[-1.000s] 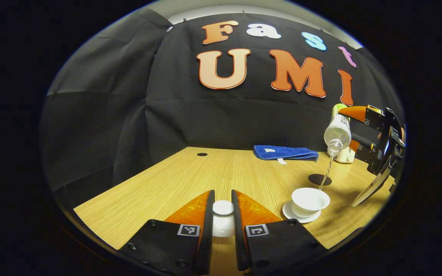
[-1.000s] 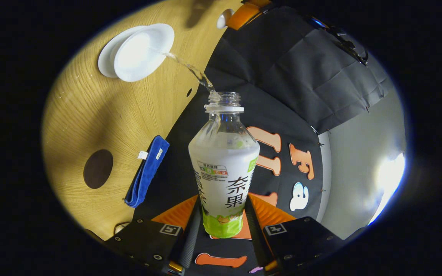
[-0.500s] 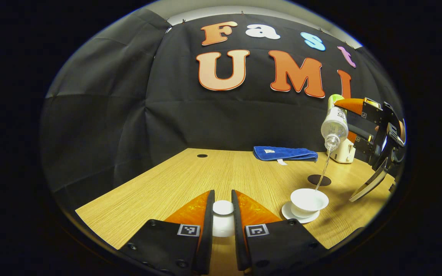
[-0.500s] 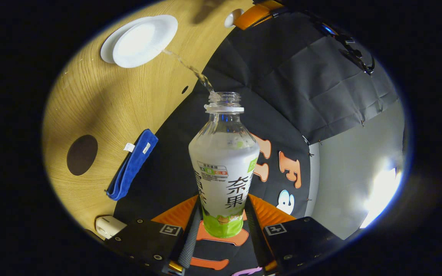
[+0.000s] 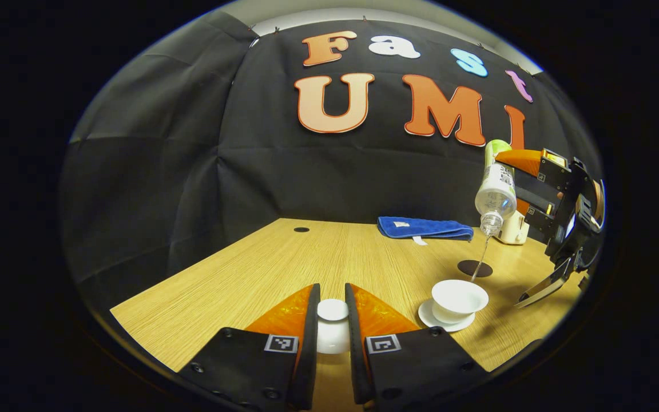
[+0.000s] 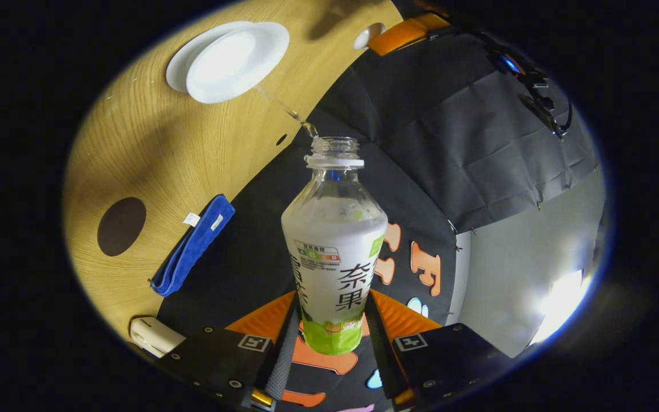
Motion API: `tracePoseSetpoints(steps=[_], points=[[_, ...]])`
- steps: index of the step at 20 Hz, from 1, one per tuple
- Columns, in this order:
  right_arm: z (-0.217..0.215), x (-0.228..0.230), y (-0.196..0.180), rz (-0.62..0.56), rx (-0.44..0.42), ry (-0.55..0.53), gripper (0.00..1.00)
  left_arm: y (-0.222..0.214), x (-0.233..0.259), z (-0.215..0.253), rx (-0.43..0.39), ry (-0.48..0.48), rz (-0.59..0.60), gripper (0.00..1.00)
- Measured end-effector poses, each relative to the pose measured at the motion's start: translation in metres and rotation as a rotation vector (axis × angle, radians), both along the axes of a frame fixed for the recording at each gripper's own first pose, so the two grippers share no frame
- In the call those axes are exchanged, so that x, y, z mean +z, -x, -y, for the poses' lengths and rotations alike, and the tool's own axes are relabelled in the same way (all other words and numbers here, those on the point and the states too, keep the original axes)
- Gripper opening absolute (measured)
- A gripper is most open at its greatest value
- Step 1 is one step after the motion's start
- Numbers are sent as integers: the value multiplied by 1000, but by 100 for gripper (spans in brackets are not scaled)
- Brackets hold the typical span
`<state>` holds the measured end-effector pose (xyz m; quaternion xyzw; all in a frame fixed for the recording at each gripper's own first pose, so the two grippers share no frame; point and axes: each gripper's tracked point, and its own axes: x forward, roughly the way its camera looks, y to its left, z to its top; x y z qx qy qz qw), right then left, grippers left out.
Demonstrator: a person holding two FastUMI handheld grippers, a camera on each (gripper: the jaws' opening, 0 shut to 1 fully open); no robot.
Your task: Open the teacup lid with one hand, grasp the water bottle and pour water into the teacup with the other hand; after pouring, place the water bottle on the coaster and then close the teacup lid.
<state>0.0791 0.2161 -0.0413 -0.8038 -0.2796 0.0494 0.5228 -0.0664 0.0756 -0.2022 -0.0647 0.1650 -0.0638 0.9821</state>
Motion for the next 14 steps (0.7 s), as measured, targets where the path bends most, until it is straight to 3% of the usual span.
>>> tracePoseSetpoints(steps=[4, 9, 14], points=[[-6, -11, 1, -23, 9, -7, 64, 0, 3, 2, -3, -3, 9, 29], [-8, -45, 8, -152, 2, -59, 64, 1, 6, 9, -11, 8, 8, 29], [-2, -87, 15, -365, -45, -214, 62, -1, 12, 18, -22, 17, 13, 29]])
